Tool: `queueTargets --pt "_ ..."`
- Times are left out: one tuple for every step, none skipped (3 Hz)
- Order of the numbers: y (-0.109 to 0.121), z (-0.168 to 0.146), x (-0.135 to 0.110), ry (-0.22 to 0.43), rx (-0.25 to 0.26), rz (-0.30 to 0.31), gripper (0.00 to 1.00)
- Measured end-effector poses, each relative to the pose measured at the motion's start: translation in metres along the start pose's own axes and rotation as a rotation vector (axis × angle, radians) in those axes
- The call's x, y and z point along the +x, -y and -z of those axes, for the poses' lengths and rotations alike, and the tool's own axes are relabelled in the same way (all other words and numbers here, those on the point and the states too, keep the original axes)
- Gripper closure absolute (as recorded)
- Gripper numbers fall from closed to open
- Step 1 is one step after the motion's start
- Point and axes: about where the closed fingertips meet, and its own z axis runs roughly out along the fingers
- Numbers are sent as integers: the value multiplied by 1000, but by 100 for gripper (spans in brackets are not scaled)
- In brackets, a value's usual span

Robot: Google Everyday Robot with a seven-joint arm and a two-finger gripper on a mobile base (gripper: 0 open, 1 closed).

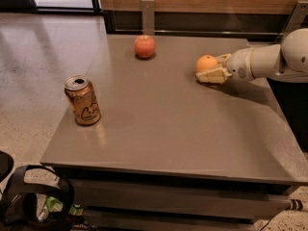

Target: Move orange near orange can

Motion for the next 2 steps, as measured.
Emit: queueTargets --pt "-31 11 -20 2 -26 54 100" --pt "-72 14 -36 29 -71 93 100"
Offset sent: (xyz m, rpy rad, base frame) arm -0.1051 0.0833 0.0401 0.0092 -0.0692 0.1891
